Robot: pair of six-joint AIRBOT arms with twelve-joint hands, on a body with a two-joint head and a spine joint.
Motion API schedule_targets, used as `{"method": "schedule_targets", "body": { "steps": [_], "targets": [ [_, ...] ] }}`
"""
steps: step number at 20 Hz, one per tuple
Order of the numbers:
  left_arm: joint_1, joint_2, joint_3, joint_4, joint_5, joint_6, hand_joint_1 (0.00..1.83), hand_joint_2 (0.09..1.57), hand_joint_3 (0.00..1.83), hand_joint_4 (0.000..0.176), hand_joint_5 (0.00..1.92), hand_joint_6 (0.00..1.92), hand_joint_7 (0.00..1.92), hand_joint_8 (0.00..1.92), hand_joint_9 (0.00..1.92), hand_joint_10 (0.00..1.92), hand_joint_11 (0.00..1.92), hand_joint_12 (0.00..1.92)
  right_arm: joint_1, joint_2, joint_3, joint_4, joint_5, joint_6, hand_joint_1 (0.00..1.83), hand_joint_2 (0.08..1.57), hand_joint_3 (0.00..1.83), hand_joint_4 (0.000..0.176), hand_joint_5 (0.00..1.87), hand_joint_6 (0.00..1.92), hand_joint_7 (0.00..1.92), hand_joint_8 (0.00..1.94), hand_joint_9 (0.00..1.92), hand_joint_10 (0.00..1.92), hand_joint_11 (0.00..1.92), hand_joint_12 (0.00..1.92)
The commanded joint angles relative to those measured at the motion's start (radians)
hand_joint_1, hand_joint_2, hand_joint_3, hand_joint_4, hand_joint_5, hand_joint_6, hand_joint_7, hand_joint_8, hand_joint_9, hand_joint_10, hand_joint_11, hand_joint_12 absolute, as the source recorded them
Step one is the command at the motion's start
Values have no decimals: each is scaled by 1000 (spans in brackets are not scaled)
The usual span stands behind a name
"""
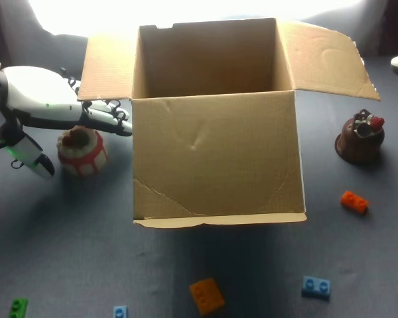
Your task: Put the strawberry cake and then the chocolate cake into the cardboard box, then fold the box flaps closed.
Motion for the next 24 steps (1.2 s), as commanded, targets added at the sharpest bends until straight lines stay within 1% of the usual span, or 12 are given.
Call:
{"method": "schedule_targets", "body": {
  "steps": [1,9,12,13,14,15,16,17,18,19,22,24],
  "targets": [
    [-1,2,9,-60,0,2,1212,947,1,45,88,3,76,1,123,0,0,599,16,11,2,-10,103,-3,974,1052,7,6,29,4,76,1,45,32,2,7],
    [10,-13,13,-80,17,2,1213,934,0,36,131,10,142,11,201,15,0,756,18,10,2,-10,103,-4,967,1050,5,4,47,11,102,10,49,32,0,0],
    [10,-18,17,-89,20,4,1251,984,9,39,459,53,501,53,524,95,67,1204,19,10,2,-10,103,-4,973,1046,3,0,38,6,85,1,49,31,0,0],
    [11,-19,17,-90,21,7,1267,1027,0,40,587,63,578,100,558,300,132,1308,19,10,2,-10,103,-4,967,1046,2,0,33,4,86,2,50,31,0,0],
    [12,-21,19,-94,21,8,1257,1046,1,40,648,142,479,440,424,832,201,1411,19,10,2,-10,103,-4,952,1052,5,0,29,2,86,2,41,27,0,0],
    [14,-22,19,-98,21,11,1253,1052,1,40,645,203,366,729,334,1086,209,1451,19,10,2,-10,102,-5,948,1053,5,0,29,2,87,2,39,27,0,0],
    [16,-22,19,-100,22,13,1280,1056,0,32,579,559,246,1140,292,1355,283,1532,20,10,2,-10,102,-5,961,1046,2,0,33,4,91,3,49,31,0,0],
    [18,-22,19,-101,22,14,1293,1079,3,29,463,965,198,1365,298,1472,305,1616,21,10,2,-10,102,-6,947,1049,3,0,28,2,91,3,51,31,0,0],
    [19,-22,18,-101,22,14,1343,1085,2,7,373,1305,215,1473,327,1533,335,1694,23,10,2,-10,102,-7,944,1048,3,0,35,5,97,5,56,33,0,0],
    [20,-22,17,-101,22,14,1366,1100,5,0,331,1461,233,1547,344,1599,350,1755,24,10,2,-10,102,-7,944,1045,1,0,38,6,98,5,59,34,0,0],
    [21,-21,16,-101,19,14,1445,1276,15,0,356,1597,501,1678,600,1675,419,1845,24,10,2,-10,100,-10,957,1042,0,0,43,7,96,4,63,35,0,0],
    [21,-18,18,-101,15,14,1288,1324,8,0,566,1543,512,1716,598,1714,432,1875,24,10,2,-10,99,-10,917,1053,5,0,35,4,90,1,47,27,0,0]
  ]
}}
